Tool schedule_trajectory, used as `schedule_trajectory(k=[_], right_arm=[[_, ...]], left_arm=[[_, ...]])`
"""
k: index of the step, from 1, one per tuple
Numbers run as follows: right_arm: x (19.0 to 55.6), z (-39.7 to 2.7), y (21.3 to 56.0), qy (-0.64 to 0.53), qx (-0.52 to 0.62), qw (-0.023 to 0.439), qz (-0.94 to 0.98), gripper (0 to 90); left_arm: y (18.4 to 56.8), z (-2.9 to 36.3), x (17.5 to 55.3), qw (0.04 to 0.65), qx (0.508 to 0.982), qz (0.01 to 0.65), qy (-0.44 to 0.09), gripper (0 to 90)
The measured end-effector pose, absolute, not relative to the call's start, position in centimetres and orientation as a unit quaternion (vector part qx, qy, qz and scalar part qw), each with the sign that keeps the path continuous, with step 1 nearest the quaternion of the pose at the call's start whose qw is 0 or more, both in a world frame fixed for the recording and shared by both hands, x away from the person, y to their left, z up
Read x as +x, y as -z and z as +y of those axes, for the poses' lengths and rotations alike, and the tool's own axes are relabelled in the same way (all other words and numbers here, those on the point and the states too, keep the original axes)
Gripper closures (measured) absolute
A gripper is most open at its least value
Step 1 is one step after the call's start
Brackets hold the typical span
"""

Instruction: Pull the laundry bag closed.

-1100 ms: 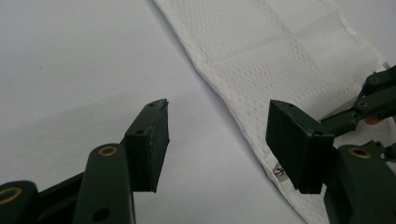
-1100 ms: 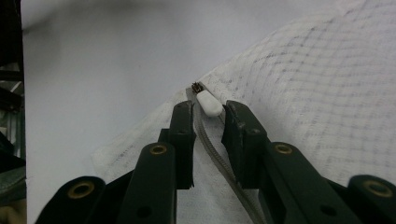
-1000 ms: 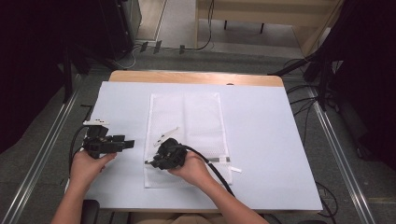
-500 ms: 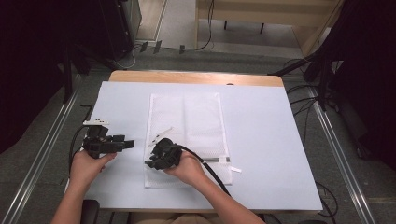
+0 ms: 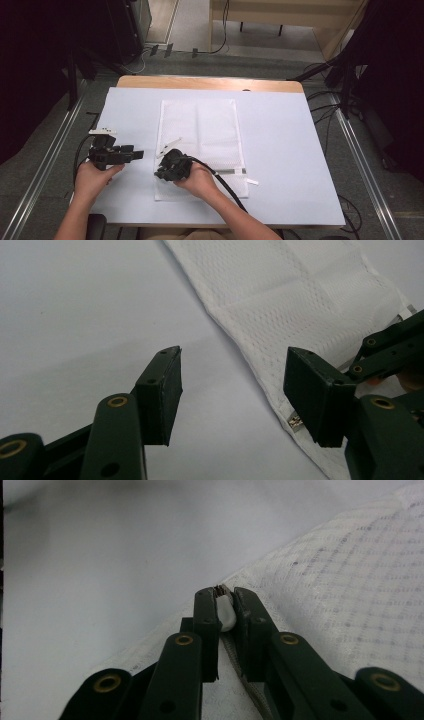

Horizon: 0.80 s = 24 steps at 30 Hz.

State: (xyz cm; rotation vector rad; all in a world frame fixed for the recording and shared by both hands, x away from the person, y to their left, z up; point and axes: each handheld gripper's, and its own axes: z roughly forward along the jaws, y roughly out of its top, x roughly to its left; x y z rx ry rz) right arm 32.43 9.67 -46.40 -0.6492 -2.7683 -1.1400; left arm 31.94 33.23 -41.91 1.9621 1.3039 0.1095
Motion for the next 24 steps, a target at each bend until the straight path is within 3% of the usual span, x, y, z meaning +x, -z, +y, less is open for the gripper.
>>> schedule_trajectory(k=[7, 24], right_arm=[[32.9, 9.2, 45.8, 0.387, -0.214, 0.039, -0.896, 88.0], [33.8, 8.6, 44.0, 0.399, -0.215, 0.023, -0.891, 87.9]], left_arm=[[42.1, 33.2, 31.7, 0.378, 0.778, 0.500, -0.037, 44.1], [43.1, 31.8, 30.6, 0.380, 0.813, 0.441, 0.008, 47.4]])
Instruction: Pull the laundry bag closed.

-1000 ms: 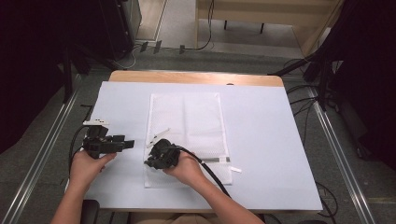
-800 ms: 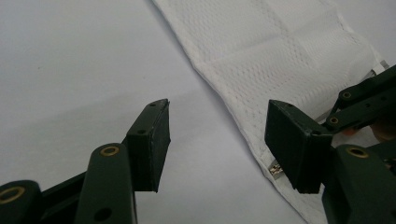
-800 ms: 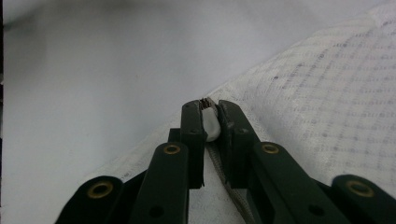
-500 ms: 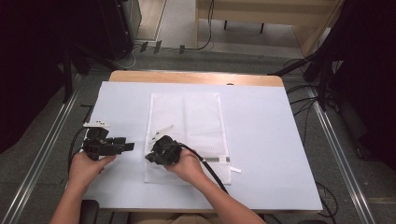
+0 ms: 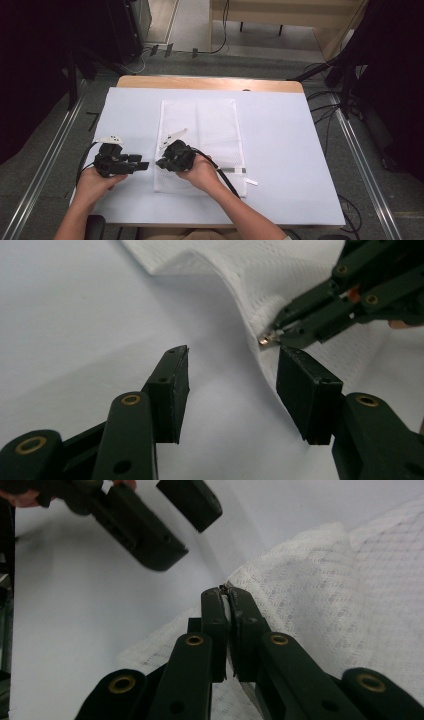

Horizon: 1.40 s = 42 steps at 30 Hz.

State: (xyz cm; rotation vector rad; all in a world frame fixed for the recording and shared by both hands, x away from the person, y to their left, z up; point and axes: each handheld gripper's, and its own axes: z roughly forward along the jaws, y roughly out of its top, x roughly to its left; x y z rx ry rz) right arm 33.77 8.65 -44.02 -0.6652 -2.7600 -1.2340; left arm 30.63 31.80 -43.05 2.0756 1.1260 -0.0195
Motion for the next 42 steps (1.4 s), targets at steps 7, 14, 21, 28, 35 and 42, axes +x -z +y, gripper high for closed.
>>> schedule_trajectory(k=[7, 14, 21, 28, 35, 42], right_arm=[[33.8, 8.4, 43.5, 0.408, -0.214, 0.027, -0.887, 87.9], [33.8, 8.3, 43.0, 0.418, -0.212, 0.033, -0.883, 87.9], [33.7, 8.2, 42.6, 0.422, -0.204, 0.037, -0.883, 87.9], [33.7, 8.2, 42.5, 0.422, -0.198, 0.049, -0.884, 87.9], [33.7, 8.3, 42.5, 0.419, -0.195, 0.056, -0.885, 87.9], [33.7, 8.3, 42.6, 0.417, -0.189, 0.059, -0.887, 87.9]], left_arm=[[43.4, 30.9, 30.6, 0.381, 0.823, 0.420, 0.028, 48.1], [43.8, 30.0, 30.8, 0.369, 0.835, 0.408, 0.038, 51.6], [44.1, 29.4, 31.0, 0.360, 0.842, 0.400, 0.042, 59.6], [44.2, 29.0, 31.2, 0.363, 0.844, 0.393, 0.047, 67.8], [44.1, 29.0, 31.3, 0.366, 0.843, 0.390, 0.048, 72.4], [44.0, 28.9, 31.4, 0.360, 0.848, 0.385, 0.050, 86.0]])
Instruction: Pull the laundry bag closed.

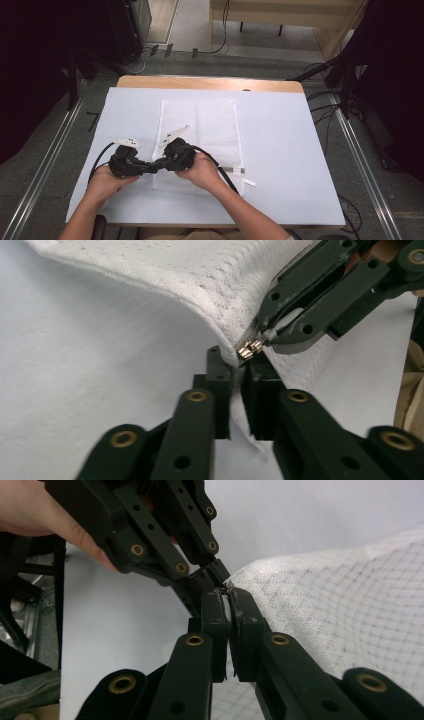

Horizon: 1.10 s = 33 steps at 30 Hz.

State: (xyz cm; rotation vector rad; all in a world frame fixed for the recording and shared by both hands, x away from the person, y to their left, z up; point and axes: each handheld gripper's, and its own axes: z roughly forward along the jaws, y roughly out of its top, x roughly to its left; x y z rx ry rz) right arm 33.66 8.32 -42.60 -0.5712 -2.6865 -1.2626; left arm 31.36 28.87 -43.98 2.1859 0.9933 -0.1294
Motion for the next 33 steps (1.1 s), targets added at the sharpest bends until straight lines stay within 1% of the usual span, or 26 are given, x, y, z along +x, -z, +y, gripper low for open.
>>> schedule_trajectory(k=[4, 13, 19, 29, 31, 33], right_arm=[[33.7, 8.2, 42.6, 0.412, -0.188, 0.062, -0.890, 88.0], [34.1, 7.8, 42.8, 0.398, -0.190, 0.064, -0.895, 88.3], [34.0, 7.8, 42.8, 0.398, -0.181, 0.050, -0.898, 88.5], [34.5, 6.9, 43.3, 0.391, -0.186, 0.047, -0.900, 88.4], [34.7, 6.5, 43.5, 0.389, -0.192, 0.054, -0.899, 88.4], [34.7, 6.5, 43.5, 0.386, -0.189, 0.048, -0.902, 88.4]], left_arm=[[44.0, 28.8, 31.4, 0.354, 0.851, 0.382, 0.058, 87.7], [43.9, 28.6, 31.4, 0.346, 0.854, 0.384, 0.056, 88.7], [43.6, 28.8, 31.3, 0.345, 0.854, 0.385, 0.055, 89.0], [43.5, 29.2, 31.3, 0.346, 0.853, 0.387, 0.053, 89.2], [43.6, 29.2, 31.4, 0.343, 0.852, 0.390, 0.057, 89.1], [43.7, 28.9, 31.4, 0.339, 0.854, 0.390, 0.056, 89.1]])
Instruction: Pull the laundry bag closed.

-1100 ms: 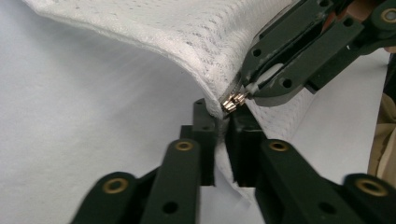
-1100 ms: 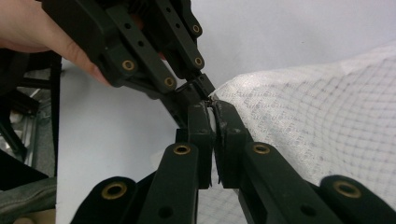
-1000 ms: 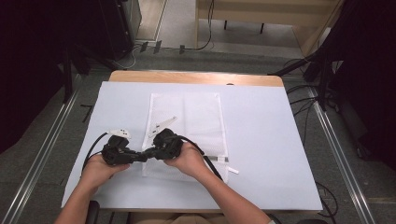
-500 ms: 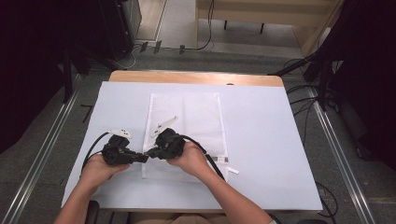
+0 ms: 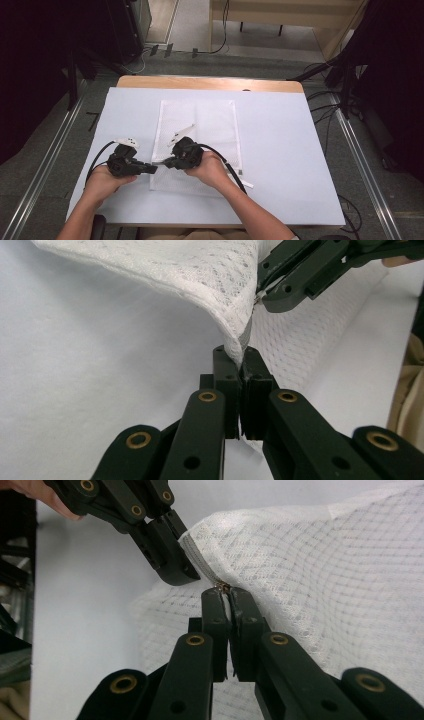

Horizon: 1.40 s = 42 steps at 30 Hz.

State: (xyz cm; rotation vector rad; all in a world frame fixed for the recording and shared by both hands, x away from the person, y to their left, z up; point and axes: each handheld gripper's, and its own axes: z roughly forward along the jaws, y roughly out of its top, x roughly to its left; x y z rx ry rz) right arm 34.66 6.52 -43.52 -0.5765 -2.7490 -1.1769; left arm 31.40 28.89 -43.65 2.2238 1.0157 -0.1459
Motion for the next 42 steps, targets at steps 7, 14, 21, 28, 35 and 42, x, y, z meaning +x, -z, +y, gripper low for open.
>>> schedule_trajectory(k=[7, 14, 21, 28, 35, 42], right_arm=[[34.7, 6.0, 43.5, 0.392, -0.183, 0.053, -0.900, 88.4], [35.0, 5.2, 43.7, 0.388, -0.191, 0.053, -0.900, 88.4], [35.2, 4.1, 43.9, 0.391, -0.197, 0.053, -0.898, 88.3], [35.2, 3.5, 44.0, 0.390, -0.200, 0.051, -0.897, 88.3], [35.3, 2.8, 44.1, 0.388, -0.204, 0.049, -0.898, 88.3], [35.3, 1.3, 44.4, 0.389, -0.216, 0.050, -0.894, 88.3]], left_arm=[[43.6, 28.9, 31.3, 0.345, 0.854, 0.385, 0.055, 89.0], [43.5, 29.2, 31.3, 0.345, 0.853, 0.388, 0.053, 89.0], [43.4, 29.5, 31.2, 0.350, 0.850, 0.390, 0.054, 89.0], [43.4, 29.6, 31.2, 0.353, 0.849, 0.389, 0.055, 88.9], [43.4, 29.7, 31.2, 0.352, 0.850, 0.388, 0.053, 88.9], [43.4, 29.7, 31.2, 0.352, 0.850, 0.388, 0.054, 88.9]])
